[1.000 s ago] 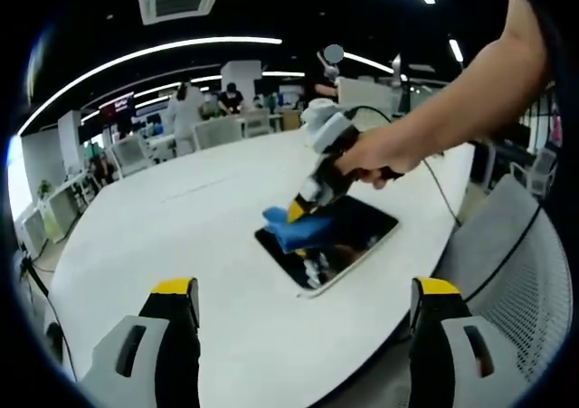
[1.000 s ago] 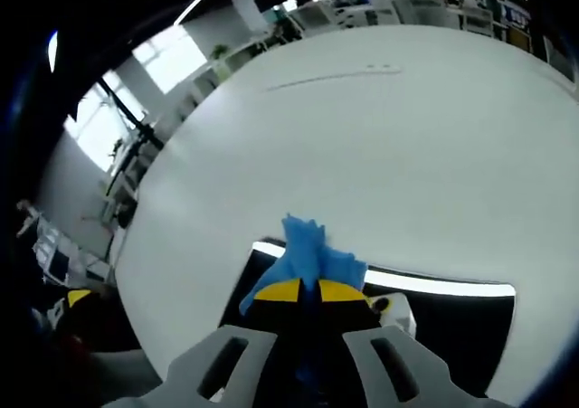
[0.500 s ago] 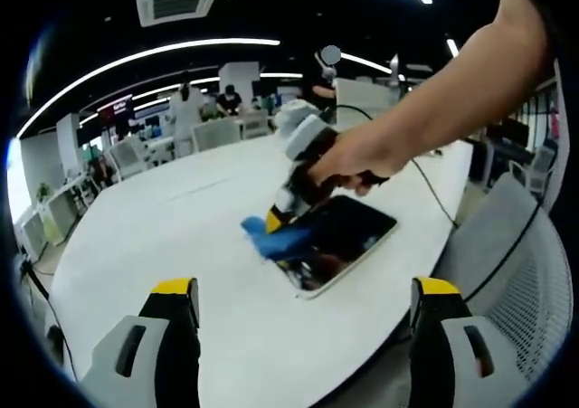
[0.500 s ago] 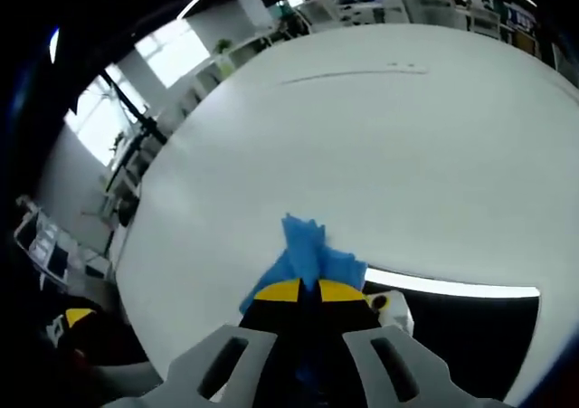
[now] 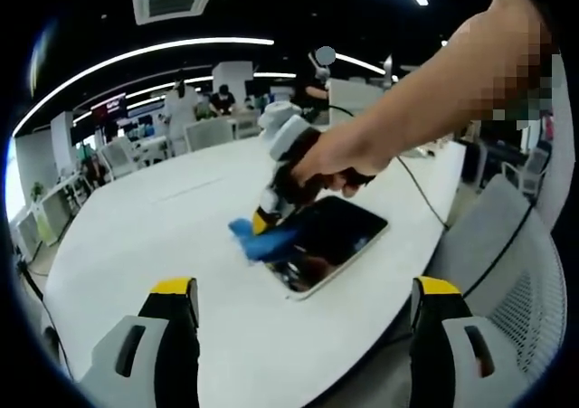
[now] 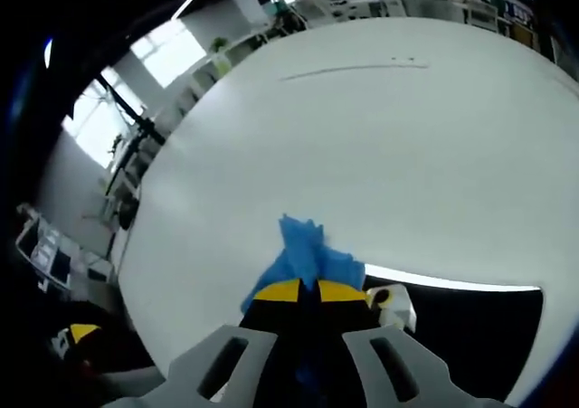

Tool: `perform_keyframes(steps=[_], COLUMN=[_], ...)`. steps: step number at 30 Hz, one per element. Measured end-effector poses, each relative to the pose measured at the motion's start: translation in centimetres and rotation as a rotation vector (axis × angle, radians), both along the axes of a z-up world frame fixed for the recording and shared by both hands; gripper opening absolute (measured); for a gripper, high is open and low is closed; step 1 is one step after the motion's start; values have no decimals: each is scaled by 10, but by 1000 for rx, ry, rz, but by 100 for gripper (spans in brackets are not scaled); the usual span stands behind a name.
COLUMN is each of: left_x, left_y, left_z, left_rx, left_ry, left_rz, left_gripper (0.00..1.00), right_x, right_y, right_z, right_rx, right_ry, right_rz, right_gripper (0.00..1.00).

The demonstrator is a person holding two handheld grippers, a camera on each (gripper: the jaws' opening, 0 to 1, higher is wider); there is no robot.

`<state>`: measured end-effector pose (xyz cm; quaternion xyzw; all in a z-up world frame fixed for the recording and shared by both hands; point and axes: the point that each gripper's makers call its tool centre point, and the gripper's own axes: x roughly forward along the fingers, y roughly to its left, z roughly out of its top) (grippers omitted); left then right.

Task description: Wipe the mirror surface with the cleaning cloth until all visible marks leave the cleaned area.

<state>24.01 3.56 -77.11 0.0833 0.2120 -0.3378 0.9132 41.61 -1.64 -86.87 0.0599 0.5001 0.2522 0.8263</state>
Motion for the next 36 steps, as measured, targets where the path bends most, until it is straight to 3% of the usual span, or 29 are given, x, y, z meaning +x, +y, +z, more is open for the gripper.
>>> perform_keyframes(steps=[9, 20, 26, 36], left_x=[0, 1, 0, 1], left_y=[0, 1, -1, 0], left_z=[-1, -1, -5, -2], left_rx=[-4, 20, 34, 32], left_ry=[5, -16, 2, -12], left_rz=[-2, 0, -4, 8], left_gripper=[98, 98, 98, 99], right_x=[-6, -32, -47, -50], right_y=[-1, -1, -2, -2], right_z=[1, 2, 2, 3], right_rx=[0, -5, -3, 0], right_ry=[-26, -15, -1, -1], right_rz=[-36, -15, -3, -17], right_gripper=[0, 0, 0, 0])
